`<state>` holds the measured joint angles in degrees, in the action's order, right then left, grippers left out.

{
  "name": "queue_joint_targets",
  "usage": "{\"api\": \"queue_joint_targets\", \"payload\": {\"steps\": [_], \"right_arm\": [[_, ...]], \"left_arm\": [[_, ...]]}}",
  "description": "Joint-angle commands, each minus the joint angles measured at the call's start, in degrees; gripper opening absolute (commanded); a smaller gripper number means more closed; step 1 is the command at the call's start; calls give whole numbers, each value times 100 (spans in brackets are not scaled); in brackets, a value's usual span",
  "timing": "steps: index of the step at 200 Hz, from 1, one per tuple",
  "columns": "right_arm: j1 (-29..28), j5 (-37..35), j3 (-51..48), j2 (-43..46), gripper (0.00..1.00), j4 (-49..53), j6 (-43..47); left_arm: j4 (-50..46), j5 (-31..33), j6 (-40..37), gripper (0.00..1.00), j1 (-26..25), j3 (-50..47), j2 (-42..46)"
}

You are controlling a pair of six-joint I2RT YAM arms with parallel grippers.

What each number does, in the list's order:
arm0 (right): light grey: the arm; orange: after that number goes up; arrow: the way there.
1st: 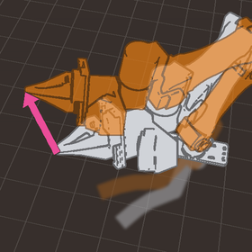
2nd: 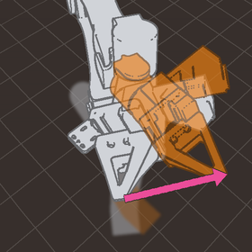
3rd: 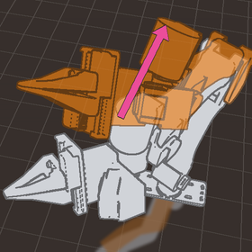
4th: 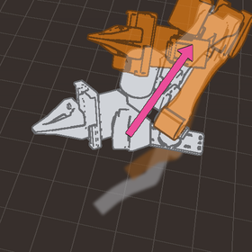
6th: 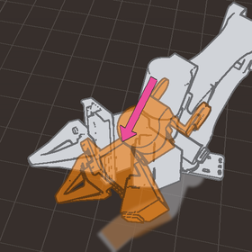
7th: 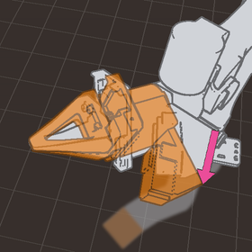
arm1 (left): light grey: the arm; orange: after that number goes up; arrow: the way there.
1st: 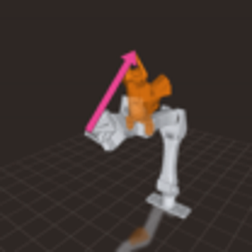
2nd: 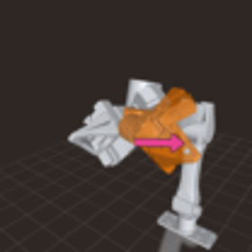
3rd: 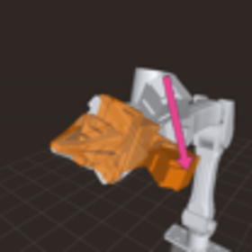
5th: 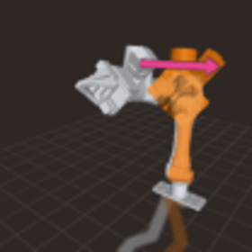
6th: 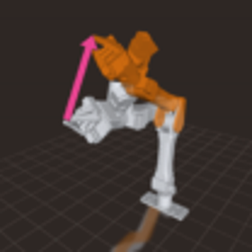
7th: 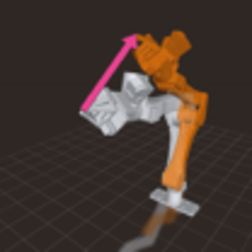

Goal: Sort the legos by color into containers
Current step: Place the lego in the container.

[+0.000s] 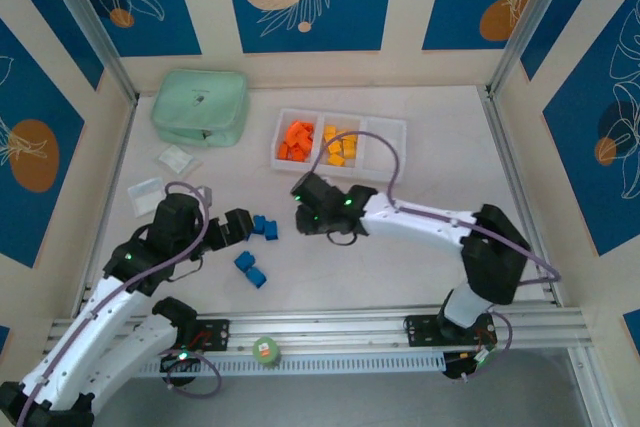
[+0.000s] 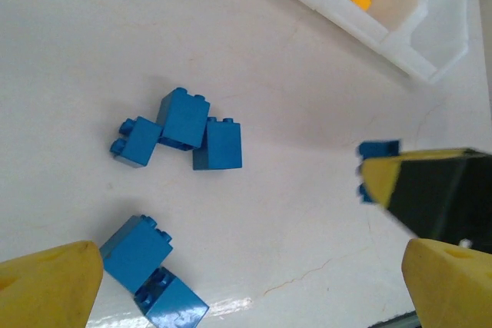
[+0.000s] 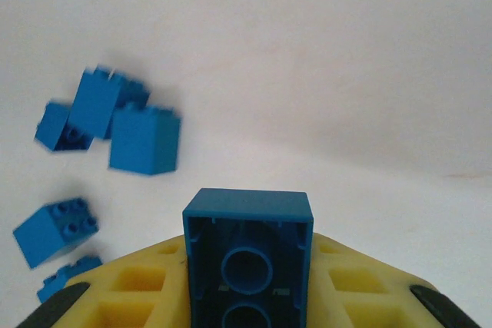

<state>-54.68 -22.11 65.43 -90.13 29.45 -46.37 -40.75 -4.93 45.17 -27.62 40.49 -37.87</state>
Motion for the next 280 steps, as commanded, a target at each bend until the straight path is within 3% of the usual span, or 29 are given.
{"api": "queue_joint_targets", "payload": {"steps": [1, 60, 113, 136, 176, 213, 280], "right_arm": [[497, 2, -252, 537, 31, 178, 357], [2460, 540, 164, 607, 31, 343, 1186], [3584, 868, 1332, -865, 32, 275, 1686], [3722, 822, 1747, -1470, 35, 146, 1873], [3920, 905, 2358, -2061, 59, 289, 1983], [3737, 1250, 1890, -1533, 64, 89, 2011], [2613, 1413, 618, -272, 70, 37, 1868]], "left_arm": [[555, -215, 154, 99, -130, -170, -82], [1555, 173, 181, 99, -1088, 31, -1174], [2141, 224, 137, 99, -1474, 392, -2052], [2062, 392, 116, 99, -1483, 442, -2093], [1936, 551, 124, 99, -1478, 396, -2059], [1687, 714, 37, 99, -1465, 433, -1906], [447, 1105, -95, 99, -1397, 460, -986]]}}
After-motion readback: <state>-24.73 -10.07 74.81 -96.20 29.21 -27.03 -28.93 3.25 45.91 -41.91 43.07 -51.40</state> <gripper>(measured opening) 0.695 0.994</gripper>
